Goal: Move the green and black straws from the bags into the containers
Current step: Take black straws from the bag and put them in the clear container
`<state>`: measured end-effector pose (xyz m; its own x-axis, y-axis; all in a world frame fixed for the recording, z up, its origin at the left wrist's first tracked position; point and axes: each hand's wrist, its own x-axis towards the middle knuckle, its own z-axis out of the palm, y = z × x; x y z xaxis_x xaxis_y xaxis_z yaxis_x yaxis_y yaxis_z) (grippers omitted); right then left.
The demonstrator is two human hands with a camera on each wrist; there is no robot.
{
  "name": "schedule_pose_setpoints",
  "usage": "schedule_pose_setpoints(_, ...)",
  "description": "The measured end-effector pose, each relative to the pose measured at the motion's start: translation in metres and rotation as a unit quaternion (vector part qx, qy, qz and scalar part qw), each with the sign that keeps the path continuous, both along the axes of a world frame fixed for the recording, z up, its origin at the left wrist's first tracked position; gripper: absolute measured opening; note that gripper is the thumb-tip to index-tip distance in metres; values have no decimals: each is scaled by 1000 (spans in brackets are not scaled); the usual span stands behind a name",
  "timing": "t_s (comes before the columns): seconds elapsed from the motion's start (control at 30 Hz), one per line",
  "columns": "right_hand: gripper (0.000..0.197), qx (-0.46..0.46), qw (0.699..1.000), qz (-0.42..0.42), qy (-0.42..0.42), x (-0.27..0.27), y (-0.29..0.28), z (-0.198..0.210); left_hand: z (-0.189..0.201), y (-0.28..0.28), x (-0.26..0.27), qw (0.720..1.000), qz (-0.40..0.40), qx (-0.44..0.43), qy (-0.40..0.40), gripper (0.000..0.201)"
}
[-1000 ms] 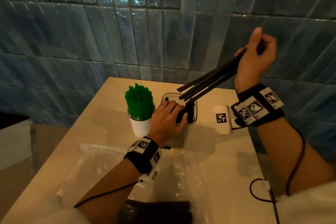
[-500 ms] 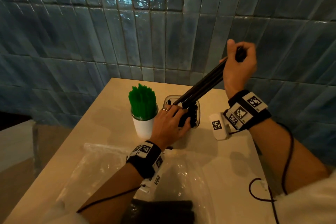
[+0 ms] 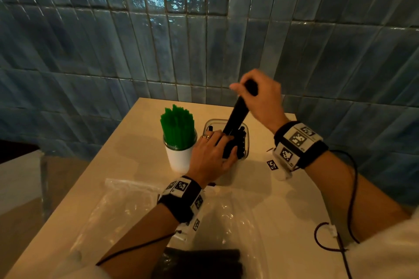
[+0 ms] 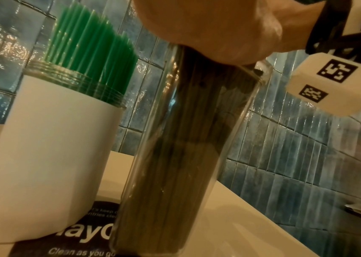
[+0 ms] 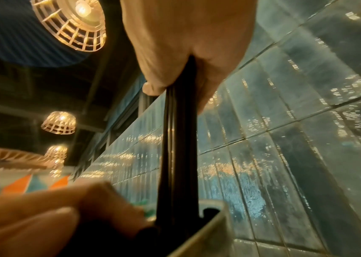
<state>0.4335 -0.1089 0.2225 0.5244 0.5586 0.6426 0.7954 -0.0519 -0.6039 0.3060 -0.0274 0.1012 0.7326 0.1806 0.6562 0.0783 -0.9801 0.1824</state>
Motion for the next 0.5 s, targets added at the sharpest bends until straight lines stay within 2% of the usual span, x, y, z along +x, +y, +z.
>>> schedule_pose_setpoints(0.07,17,-117,991,58,3,-9,3,-7,-1,0,0,1000,8,4,8,39)
schedule_pose_setpoints(0.13,21,-194,976,94,37,-15,2,-13,0,-1,0,1000,16,2,14,41)
schedule_pose_setpoints(0.27,56,-317,939,115,63,-23,-3,-24,2,-1,1,1000,17,-5,7,40)
schedule_pose_setpoints(0.37,67,-351,931,98,22,-23,-7,-31,1,-1,3,1000,11,-6,2,38)
schedule_pose_setpoints(0.5,74,-329,939,98,32,-20,-9,-41,-1,-2,3,1000,4,-7,-8,35)
